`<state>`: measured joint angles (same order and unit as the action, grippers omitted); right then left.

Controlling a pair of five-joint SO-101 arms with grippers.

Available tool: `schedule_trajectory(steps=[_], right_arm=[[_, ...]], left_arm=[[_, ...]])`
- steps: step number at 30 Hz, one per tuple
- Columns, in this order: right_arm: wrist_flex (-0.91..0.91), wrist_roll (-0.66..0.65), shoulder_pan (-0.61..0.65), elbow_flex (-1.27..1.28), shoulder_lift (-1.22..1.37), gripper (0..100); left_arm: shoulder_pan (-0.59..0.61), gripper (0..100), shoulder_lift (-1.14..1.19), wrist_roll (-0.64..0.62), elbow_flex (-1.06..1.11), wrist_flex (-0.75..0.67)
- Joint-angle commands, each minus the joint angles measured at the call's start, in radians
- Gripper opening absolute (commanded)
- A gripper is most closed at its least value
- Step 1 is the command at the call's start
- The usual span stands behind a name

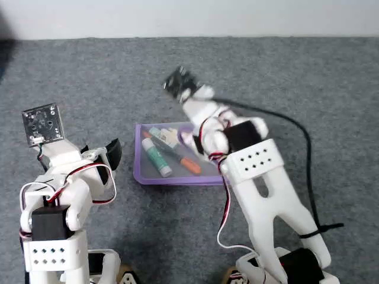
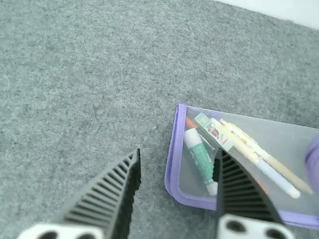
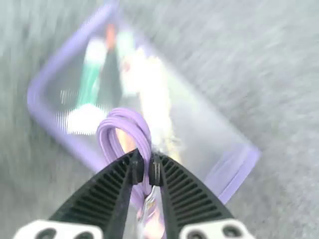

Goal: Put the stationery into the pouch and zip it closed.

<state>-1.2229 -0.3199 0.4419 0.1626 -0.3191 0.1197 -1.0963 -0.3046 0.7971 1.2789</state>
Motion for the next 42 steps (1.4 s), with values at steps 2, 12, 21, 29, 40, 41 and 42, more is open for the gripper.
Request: schedule_trajectory(steps=[2,12,21,29,40,41,42], right_arm=[[-0.001,0.095,-0.010,-0.249,-0.035,0.8],[0.143,0.130,-0.010,-0.351,-0.206,0.8],[0.369,0.130,-0.002,-0.351,-0.265,0.8],[0.490,0.123,0.130,-0.351,-0.257,0.8],[0.595,0.114,0.225,-0.356,-0.211,0.8],[0.595,0.103,0.243,-0.356,-0.211,0.8],[0.595,0.089,0.262,-0.356,-0.211,0.8]], left_arm=[[0.002,23,-0.008,-0.012,-0.016,-0.023],[-0.028,23,-0.006,-0.011,-0.038,-0.020],[-0.236,25,-0.002,-0.008,-0.113,-0.017],[-0.319,34,0.002,0.002,-0.127,-0.017],[-0.354,34,0.003,0.011,-0.119,-0.055],[-0.354,34,0.003,0.011,-0.119,-0.068],[-0.354,33,0.003,0.011,-0.117,-0.075]])
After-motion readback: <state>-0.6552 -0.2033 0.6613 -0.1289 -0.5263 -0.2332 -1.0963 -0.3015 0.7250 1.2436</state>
